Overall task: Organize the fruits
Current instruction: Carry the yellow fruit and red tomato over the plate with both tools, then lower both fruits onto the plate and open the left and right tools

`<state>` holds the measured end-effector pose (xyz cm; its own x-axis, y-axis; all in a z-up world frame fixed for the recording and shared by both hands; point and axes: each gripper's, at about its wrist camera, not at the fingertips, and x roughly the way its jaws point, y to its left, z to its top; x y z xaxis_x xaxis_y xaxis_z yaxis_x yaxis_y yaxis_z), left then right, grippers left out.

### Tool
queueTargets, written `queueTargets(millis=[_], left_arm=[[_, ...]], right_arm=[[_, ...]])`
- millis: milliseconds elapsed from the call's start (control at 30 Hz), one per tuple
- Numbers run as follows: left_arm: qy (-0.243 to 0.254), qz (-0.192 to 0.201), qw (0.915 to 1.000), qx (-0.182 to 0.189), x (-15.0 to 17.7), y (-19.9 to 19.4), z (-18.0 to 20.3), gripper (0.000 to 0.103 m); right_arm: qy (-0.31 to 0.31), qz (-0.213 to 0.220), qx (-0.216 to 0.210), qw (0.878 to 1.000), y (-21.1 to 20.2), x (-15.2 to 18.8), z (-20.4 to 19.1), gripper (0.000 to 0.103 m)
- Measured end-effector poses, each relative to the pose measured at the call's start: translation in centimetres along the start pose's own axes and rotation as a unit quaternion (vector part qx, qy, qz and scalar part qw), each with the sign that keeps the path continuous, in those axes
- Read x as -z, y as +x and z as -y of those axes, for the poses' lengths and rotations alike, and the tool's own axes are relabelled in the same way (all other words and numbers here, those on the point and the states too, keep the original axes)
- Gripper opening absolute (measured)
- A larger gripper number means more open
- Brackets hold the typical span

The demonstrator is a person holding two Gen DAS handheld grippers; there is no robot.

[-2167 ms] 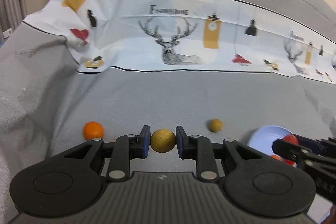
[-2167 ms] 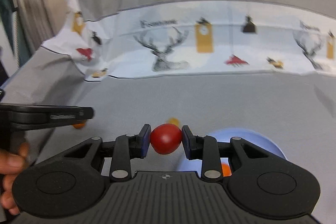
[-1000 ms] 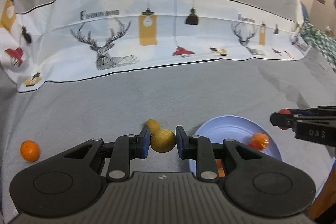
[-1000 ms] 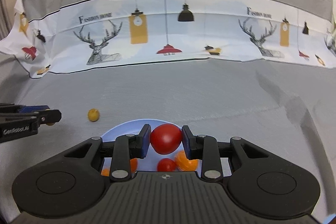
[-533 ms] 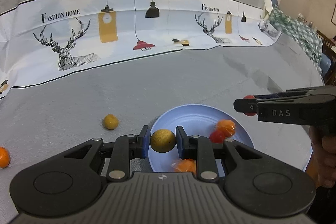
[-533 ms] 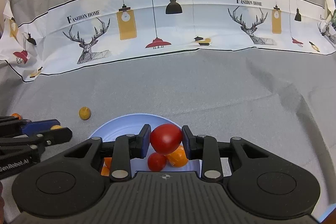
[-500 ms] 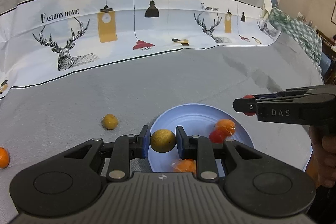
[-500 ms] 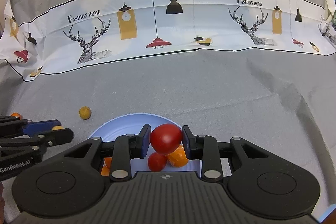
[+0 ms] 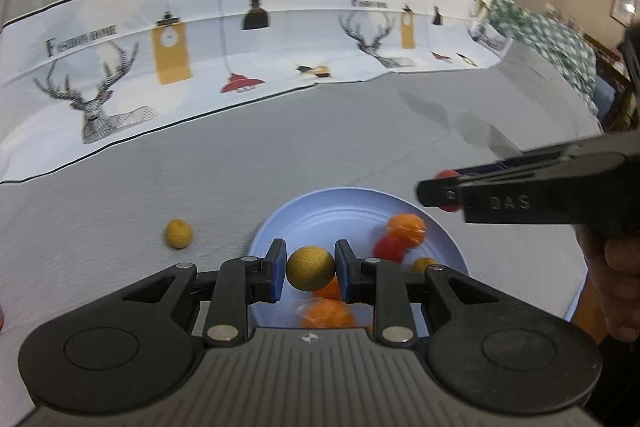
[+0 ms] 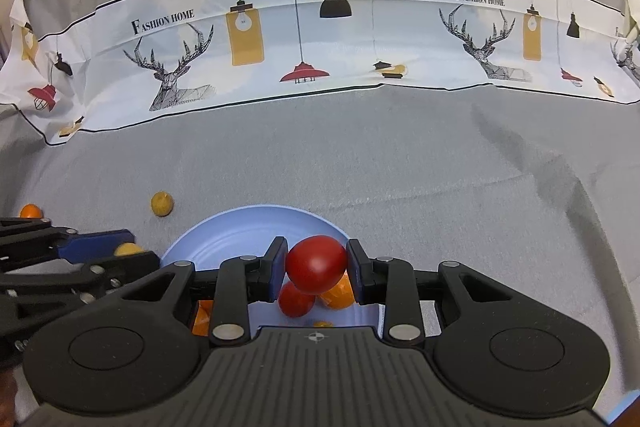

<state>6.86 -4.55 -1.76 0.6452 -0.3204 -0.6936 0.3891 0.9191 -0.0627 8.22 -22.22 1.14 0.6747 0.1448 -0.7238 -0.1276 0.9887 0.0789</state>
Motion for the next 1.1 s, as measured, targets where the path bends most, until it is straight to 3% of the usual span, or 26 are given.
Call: queueTargets(millis=[600, 1100], left_arm=[[0.076, -0.014, 0.9963, 0.037, 1.1, 2.5, 5.1, 0.029], [0.076, -0.022, 0.9961, 0.041, 1.1, 2.8, 5.1, 0.029]], right_arm=[[-0.03, -0.035, 0.0, 0.999, 0.5, 1.3, 1.1, 0.033], [-0.036, -0.038, -0.001, 0.999, 0.8, 1.3, 1.0, 0.033]])
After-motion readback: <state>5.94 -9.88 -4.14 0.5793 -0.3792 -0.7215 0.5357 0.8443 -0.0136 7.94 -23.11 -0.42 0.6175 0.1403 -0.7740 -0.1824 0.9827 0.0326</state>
